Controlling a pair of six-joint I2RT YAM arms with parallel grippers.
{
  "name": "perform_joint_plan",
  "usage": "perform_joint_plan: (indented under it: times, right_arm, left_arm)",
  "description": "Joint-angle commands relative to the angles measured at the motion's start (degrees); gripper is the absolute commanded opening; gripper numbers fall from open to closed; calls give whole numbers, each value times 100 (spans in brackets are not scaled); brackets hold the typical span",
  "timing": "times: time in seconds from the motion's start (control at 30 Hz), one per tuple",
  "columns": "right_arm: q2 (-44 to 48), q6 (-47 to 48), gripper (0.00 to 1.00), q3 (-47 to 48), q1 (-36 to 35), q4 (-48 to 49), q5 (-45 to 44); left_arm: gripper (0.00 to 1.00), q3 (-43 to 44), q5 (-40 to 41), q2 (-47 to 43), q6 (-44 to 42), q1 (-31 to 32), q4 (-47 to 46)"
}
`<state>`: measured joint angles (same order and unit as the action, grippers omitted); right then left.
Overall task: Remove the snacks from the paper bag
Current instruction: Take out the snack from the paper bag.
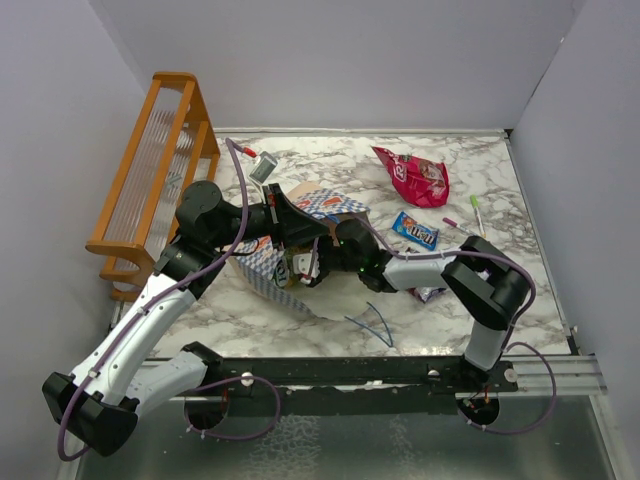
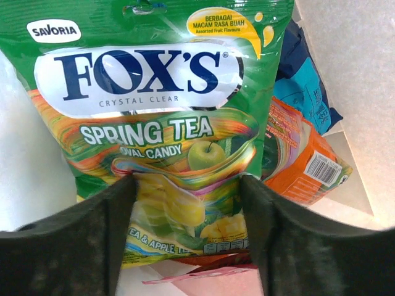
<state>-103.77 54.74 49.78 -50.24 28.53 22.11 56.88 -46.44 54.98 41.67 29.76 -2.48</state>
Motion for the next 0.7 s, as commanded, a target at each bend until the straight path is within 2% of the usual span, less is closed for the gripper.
perform_joint_plan:
  times: [0.0,0.07,0.2,0.33,0.5,0.67]
  right_arm:
    - [63,-8,55,0,23,-16,58]
    - [185,-1,46,-59,23,15,74]
    - [463,-26,37,-294,23,269,48]
    - [702,-90,20,-354,23,238,101]
    - [1091,-256,10,-598,23,408,223]
    - [1516,-455,5,-794,18,376,301]
  left_arm:
    - [0,127,16,-81,48,48,-231]
    - [0,120,42,-82,45,48,-229]
    - [0,98,65,-99,30,48,-225]
    - [0,54,119,-111,32,48,-204]
    - [0,35,215,-156,10,48,-185]
    - [0,26,309,-171,-12,48,-135]
